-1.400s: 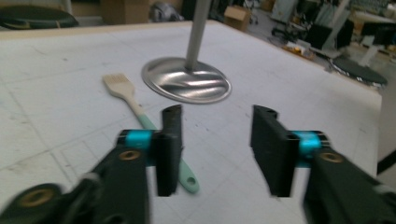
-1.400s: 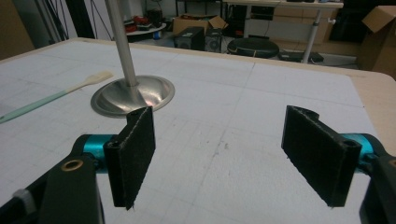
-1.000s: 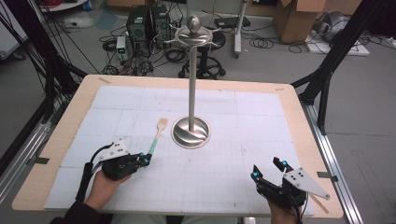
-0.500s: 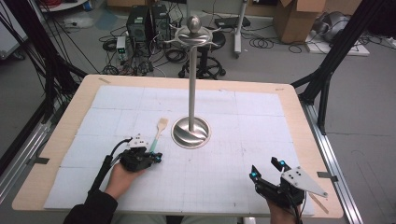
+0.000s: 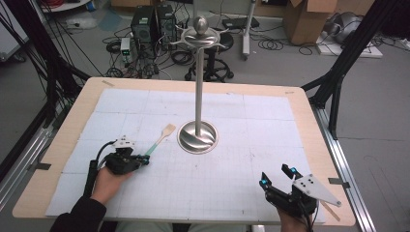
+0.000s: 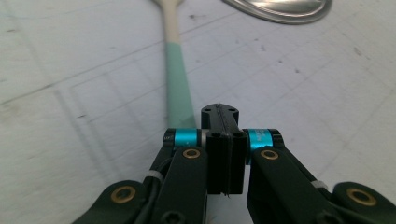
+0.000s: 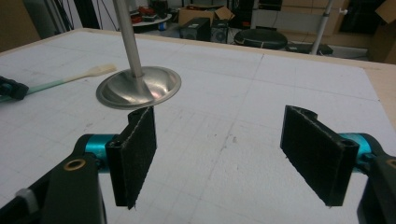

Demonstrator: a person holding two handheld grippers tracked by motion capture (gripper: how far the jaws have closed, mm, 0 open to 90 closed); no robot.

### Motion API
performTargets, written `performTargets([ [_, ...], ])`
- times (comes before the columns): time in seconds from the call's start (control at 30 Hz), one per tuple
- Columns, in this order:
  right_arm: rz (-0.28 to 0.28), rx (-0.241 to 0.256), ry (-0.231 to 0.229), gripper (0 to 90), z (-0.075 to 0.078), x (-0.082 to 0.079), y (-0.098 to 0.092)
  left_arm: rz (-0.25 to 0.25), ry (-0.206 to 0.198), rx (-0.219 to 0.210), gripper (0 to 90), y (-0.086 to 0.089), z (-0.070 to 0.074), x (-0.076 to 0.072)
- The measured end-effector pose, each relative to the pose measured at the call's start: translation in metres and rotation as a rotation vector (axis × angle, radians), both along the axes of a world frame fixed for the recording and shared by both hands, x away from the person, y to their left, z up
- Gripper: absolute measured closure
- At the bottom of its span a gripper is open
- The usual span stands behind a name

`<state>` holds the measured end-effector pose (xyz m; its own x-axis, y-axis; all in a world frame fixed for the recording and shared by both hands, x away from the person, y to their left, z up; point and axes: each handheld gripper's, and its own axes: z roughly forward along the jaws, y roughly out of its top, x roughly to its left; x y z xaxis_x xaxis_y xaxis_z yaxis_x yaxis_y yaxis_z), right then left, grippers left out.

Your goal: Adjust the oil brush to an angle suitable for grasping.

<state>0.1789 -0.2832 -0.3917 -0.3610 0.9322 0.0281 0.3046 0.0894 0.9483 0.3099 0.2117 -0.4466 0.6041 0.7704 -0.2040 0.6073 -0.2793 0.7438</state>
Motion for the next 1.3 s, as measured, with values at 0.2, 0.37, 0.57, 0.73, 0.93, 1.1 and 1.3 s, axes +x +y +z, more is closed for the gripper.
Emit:
performTargets([
  [0.2,0.001,-0.004,0.000,25.7,-0.001,0.000,0.000,0.061,0.005,-0.008,89.4,0.024,-0.001,0.004],
  [0.37,0.002,0.002,-0.001,25.7,0.000,-0.001,0.000,0.190,0.007,0.040,89.5,0.045,0.003,0.011],
  [0.57,0.008,0.005,0.000,25.8,0.000,0.000,0.000,0.236,-0.029,-0.031,89.4,0.050,0.016,0.021],
  [0.73,0.012,0.013,0.003,25.8,0.000,0.001,0.001,0.204,-0.053,-0.051,89.4,0.028,0.025,0.038],
  [0.93,0.020,0.017,0.003,25.9,-0.001,0.000,0.001,0.229,-0.027,-0.021,89.3,-0.008,0.017,0.076],
  [1.1,0.022,0.028,0.009,25.8,-0.002,0.002,-0.001,0.197,-0.005,0.026,87.4,-0.033,0.007,0.089],
  [1.3,0.030,0.030,0.012,26.0,-0.002,0.001,0.001,0.168,-0.007,0.041,89.4,-0.039,0.003,0.088],
])
